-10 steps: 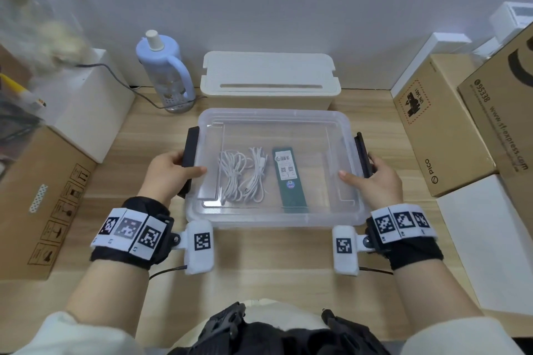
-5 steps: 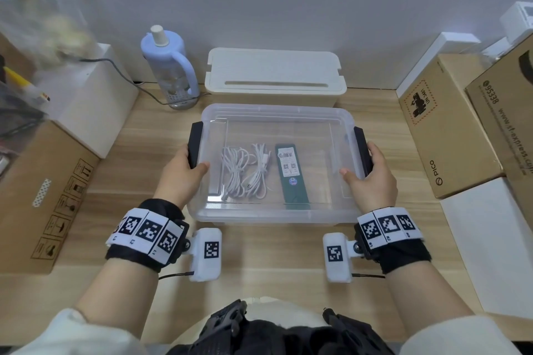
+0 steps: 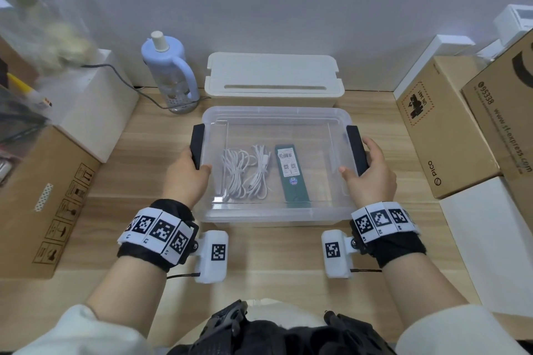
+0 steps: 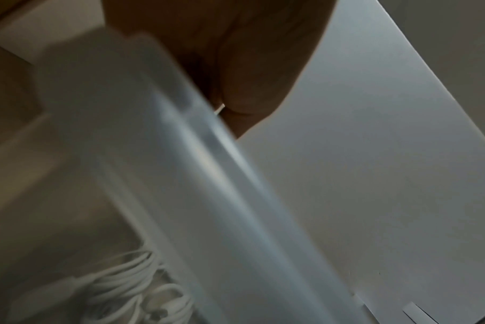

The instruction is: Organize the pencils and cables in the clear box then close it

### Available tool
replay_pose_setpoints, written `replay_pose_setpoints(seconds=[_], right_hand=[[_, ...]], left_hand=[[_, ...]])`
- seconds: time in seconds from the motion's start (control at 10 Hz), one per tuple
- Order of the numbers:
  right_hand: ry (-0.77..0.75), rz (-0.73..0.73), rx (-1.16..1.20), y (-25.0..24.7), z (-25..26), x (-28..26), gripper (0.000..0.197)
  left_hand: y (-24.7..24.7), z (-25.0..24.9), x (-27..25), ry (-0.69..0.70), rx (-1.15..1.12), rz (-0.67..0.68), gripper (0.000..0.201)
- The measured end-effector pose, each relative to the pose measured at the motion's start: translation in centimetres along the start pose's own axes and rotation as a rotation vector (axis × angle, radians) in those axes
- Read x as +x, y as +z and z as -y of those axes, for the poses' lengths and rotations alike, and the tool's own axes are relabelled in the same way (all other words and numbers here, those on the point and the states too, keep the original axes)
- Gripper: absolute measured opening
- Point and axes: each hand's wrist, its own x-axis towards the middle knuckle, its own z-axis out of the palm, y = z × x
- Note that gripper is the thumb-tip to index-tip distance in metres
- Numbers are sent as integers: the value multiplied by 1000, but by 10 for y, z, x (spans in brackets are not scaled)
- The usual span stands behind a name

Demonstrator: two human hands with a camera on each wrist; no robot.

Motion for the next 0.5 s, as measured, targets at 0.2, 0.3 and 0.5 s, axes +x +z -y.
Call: replay_pose_setpoints(seconds=[0.2,0.3,0.5], right_hand=[[-12,7,-21,2,1,-4,67],[4,35,-10,1,6,-6,66],[-102,170,138,-8,27,5,60]], left_hand=[[6,-5,1,25,94,-23,37],[9,-7,2,0,93,62,65],[7,-14,-1,7,142,156,112]])
